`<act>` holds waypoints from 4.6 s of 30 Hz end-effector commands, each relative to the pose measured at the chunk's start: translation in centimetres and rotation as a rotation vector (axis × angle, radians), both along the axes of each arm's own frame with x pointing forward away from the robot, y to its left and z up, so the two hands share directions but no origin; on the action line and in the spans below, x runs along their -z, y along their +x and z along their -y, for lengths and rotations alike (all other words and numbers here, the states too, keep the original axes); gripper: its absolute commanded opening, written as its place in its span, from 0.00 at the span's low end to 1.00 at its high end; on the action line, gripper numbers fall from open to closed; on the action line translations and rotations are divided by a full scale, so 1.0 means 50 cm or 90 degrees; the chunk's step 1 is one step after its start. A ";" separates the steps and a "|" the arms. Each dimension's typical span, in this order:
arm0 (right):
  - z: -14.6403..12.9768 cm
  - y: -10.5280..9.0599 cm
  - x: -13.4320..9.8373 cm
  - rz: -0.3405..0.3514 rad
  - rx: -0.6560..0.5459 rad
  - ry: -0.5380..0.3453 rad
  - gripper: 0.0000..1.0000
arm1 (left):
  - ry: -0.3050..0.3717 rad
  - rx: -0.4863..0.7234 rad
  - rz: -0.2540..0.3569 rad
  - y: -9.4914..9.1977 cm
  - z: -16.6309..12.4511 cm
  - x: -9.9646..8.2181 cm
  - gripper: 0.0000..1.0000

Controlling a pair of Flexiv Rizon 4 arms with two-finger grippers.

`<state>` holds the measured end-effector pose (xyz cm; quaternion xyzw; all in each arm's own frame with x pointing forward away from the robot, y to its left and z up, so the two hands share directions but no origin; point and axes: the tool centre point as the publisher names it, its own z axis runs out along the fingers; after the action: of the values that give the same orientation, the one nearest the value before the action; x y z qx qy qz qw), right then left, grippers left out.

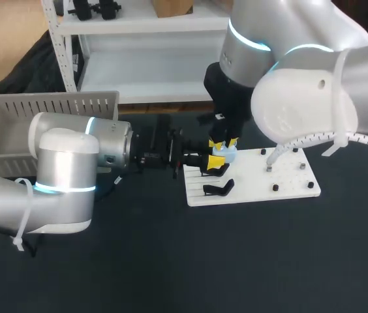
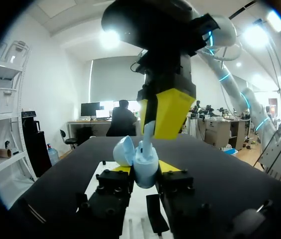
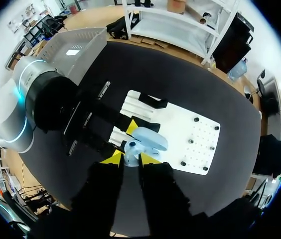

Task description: Pick up each earbud case from the left stands, insert the matching earbuds, close the lid, and place the case in the box.

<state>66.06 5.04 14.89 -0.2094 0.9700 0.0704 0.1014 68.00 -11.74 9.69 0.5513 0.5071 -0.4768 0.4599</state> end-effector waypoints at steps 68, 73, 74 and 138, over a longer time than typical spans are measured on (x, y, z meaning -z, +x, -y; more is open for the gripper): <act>0.077 0.101 -0.034 0.021 0.096 -0.012 1.00 | 0.002 -0.001 0.000 0.000 0.002 0.000 0.00; 0.101 0.133 -0.029 0.014 0.124 -0.015 1.00 | 0.002 -0.001 0.000 0.000 0.002 0.000 0.00; 0.104 0.138 -0.028 0.014 0.127 -0.017 1.00 | 0.002 -0.001 0.000 0.000 0.002 0.000 0.00; 0.225 0.004 -0.098 0.121 0.148 0.065 1.00 | 0.173 -0.331 0.082 0.140 -0.393 -0.126 0.00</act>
<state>66.65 -6.11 19.88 -0.1000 0.9750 0.0854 0.1792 76.03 5.93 14.73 0.5128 0.6396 -0.2718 0.5041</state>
